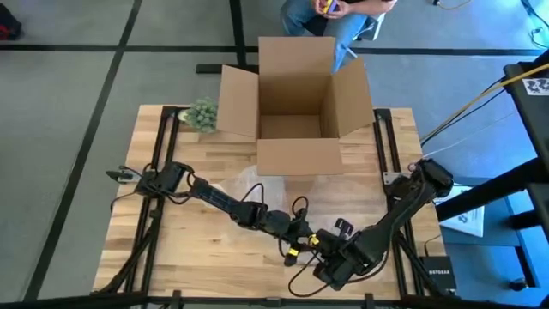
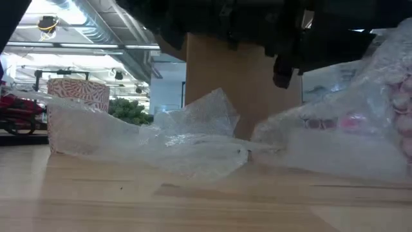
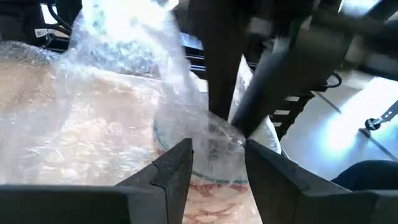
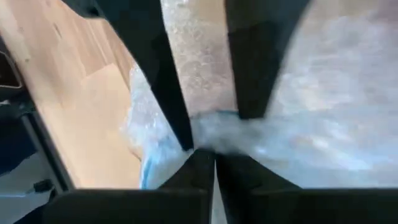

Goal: Wrap mug
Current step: Wrap the red mug with the right bubble wrap

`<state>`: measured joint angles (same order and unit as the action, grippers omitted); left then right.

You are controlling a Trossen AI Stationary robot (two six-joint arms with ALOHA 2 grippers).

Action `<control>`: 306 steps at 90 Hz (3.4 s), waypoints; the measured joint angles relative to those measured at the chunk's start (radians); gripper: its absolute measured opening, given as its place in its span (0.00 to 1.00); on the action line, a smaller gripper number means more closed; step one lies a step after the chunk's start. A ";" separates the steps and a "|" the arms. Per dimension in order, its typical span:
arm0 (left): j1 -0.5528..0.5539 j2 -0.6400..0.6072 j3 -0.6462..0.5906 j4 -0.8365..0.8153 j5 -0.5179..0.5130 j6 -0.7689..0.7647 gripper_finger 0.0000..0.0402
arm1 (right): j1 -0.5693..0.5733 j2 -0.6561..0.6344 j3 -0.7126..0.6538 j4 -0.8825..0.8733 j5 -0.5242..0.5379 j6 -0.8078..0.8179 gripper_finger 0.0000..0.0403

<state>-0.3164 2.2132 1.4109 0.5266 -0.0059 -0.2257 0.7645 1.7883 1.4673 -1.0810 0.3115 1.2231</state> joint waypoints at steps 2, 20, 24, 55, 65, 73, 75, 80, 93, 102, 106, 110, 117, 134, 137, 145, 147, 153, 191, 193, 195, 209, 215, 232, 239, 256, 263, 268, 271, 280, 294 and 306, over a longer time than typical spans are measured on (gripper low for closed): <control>0.000 0.000 0.000 0.000 0.000 0.000 0.33 | 0.004 -0.005 0.010 -0.020 -0.001 0.002 0.00; -0.003 0.002 -0.002 0.016 0.001 -0.002 0.33 | 0.069 -0.065 0.061 -0.253 0.034 0.175 0.00; -0.004 0.003 -0.003 0.022 -0.001 0.000 0.33 | 0.089 -0.075 0.047 -0.315 0.038 0.266 0.00; -0.007 0.005 -0.004 0.041 0.000 0.003 0.33 | 0.131 -0.085 -0.132 -0.228 0.082 0.447 0.00; -0.007 0.005 -0.004 0.042 0.000 0.003 0.33 | 0.129 -0.085 -0.080 -0.154 0.166 0.353 0.00; -0.007 0.005 -0.004 0.042 0.001 0.001 0.33 | 0.129 -0.086 -0.061 -0.051 0.184 0.258 0.00; -0.007 0.005 -0.004 0.042 0.001 0.001 0.33 | 0.125 -0.086 -0.061 -0.030 0.181 0.239 0.00; -0.007 0.005 -0.004 0.042 0.001 0.001 0.33 | 0.112 -0.077 -0.068 0.021 0.157 0.205 0.00; -0.007 0.005 -0.004 0.043 0.002 0.000 0.33 | 0.060 -0.033 -0.113 0.102 0.049 0.160 0.00; -0.007 0.005 -0.004 0.041 0.002 -0.001 0.33 | 0.028 -0.008 -0.138 0.178 -0.010 0.113 0.00; -0.007 0.005 -0.004 0.040 0.002 -0.001 0.33 | 0.014 0.002 -0.149 0.209 -0.032 0.097 0.00; -0.007 0.005 -0.004 0.040 0.002 -0.001 0.33 | 0.000 0.014 -0.166 0.239 -0.061 0.084 0.00; -0.007 0.005 -0.004 0.040 0.003 -0.001 0.33 | -0.021 0.032 -0.201 0.280 -0.115 0.074 0.00; -0.008 0.005 -0.003 0.039 0.003 0.001 0.33 | -0.028 0.026 -0.222 0.303 -0.170 0.059 0.00; -0.008 0.005 -0.003 0.040 0.004 0.001 0.33 | -0.026 0.020 -0.208 0.271 -0.156 0.060 0.00; -0.008 0.005 -0.003 0.036 0.003 0.000 0.33 | -0.024 0.003 -0.155 0.156 -0.128 0.055 0.00; -0.008 0.005 -0.003 0.036 0.002 0.001 0.33 | -0.023 -0.007 -0.135 0.136 -0.124 0.053 0.00; -0.008 0.005 -0.003 0.036 0.000 0.001 0.33 | -0.017 -0.037 -0.083 0.077 -0.118 0.051 0.00; -0.008 0.005 -0.003 0.039 -0.001 0.000 0.33 | 0.009 -0.051 0.076 0.032 0.012 -0.018 0.00; -0.008 0.005 -0.003 0.039 -0.001 0.000 0.33 | 0.009 -0.046 0.076 0.039 0.017 -0.021 0.00; -0.008 0.005 -0.003 0.039 -0.001 0.000 0.33 | 0.008 -0.039 0.078 0.042 0.020 -0.023 0.00; -0.008 0.004 -0.003 0.039 -0.002 0.000 0.33 | -0.007 0.028 0.015 0.033 -0.041 -0.018 0.00; -0.008 0.004 -0.003 0.039 -0.001 -0.001 0.33 | -0.008 0.045 -0.031 0.036 -0.104 0.014 0.00; -0.008 0.004 -0.003 0.039 -0.001 -0.001 0.33 | -0.007 0.057 -0.168 0.207 -0.157 0.080 0.00; -0.008 0.004 -0.003 0.038 -0.001 -0.001 0.33 | -0.017 0.054 -0.210 0.275 -0.174 0.078 0.00; -0.008 0.004 -0.003 0.039 -0.001 -0.001 0.33 | -0.018 0.042 -0.150 0.181 -0.160 0.054 0.00; -0.008 0.004 -0.003 0.038 -0.002 -0.001 0.33 | -0.017 0.011 -0.081 0.124 -0.143 0.028 0.00; -0.008 0.004 -0.003 0.038 -0.002 -0.001 0.33 | -0.010 -0.016 -0.031 0.080 -0.137 0.018 0.00; -0.008 0.004 -0.003 0.039 -0.002 -0.001 0.33 | -0.005 -0.024 -0.006 0.044 -0.135 0.009 0.00; -0.008 0.004 -0.003 0.039 -0.002 0.000 0.33 | 0.004 -0.037 0.054 -0.083 -0.092 0.010 0.00; -0.008 0.004 -0.003 0.039 -0.002 0.001 0.33 | -0.008 -0.080 0.090 -0.385 0.045 0.147 0.00; -0.008 0.004 -0.003 0.039 -0.003 0.001 0.33 | -0.061 -0.078 0.076 -0.484 0.140 0.184 0.00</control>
<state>-0.3241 2.2169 1.4078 0.5659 -0.0090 -0.2249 0.7039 1.7102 1.5437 -1.5648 0.4517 1.4072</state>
